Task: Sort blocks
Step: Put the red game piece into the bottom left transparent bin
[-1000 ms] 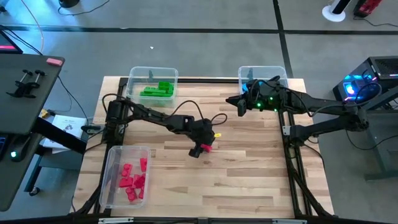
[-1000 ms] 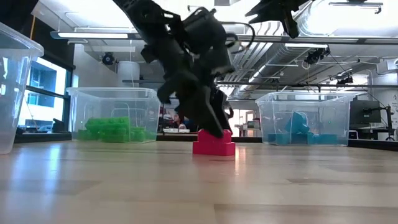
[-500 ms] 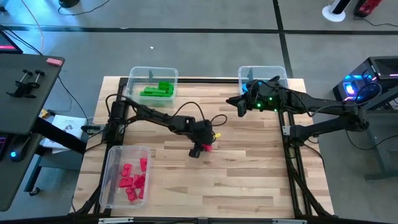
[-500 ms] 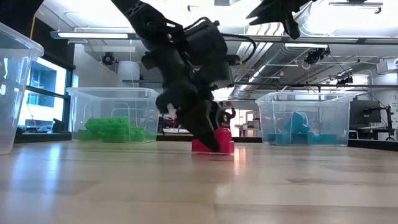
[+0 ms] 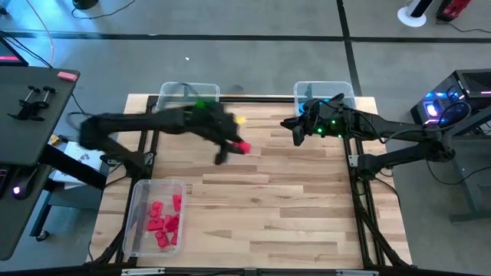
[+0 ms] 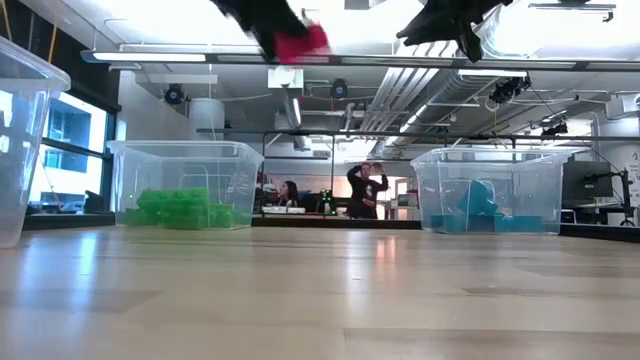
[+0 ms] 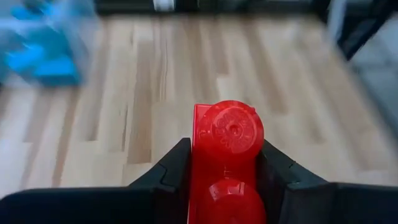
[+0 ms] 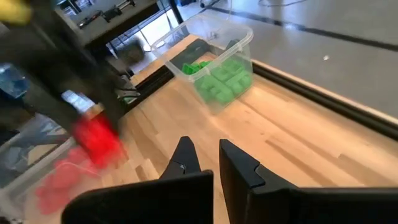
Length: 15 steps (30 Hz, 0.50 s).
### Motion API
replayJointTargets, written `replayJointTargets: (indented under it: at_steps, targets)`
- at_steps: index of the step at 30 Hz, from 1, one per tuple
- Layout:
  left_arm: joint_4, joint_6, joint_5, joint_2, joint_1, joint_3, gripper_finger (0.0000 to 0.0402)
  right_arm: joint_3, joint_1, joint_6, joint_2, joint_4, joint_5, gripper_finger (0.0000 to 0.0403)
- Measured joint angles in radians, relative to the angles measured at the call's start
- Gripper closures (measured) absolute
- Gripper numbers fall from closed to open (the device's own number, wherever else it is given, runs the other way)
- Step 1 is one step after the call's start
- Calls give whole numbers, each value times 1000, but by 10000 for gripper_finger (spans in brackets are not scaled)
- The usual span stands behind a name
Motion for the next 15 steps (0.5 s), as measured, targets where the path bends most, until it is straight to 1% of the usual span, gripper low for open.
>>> replayJointTargets:
  at_steps: [3,6,7,10,12,15]
  targets:
    - [-58,-125,-1,-181,-12,-1,306,0,-7,-29,0,1,14,403]
    - [-103,-297,-35,-329,-80,-35,306,0,-15,-55,0,1,17,403]
    - [-134,-358,-73,-366,-117,-51,306,0,-17,-64,0,2,17,403]
    - [-214,-575,-241,-459,-263,-119,306,0,-19,-91,0,1,17,403]
    - [-192,-722,-343,-522,-379,-179,306,0,-19,-110,0,1,17,403]
    - [-113,-909,-535,-598,-549,-274,305,0,-19,-126,0,1,10,403]
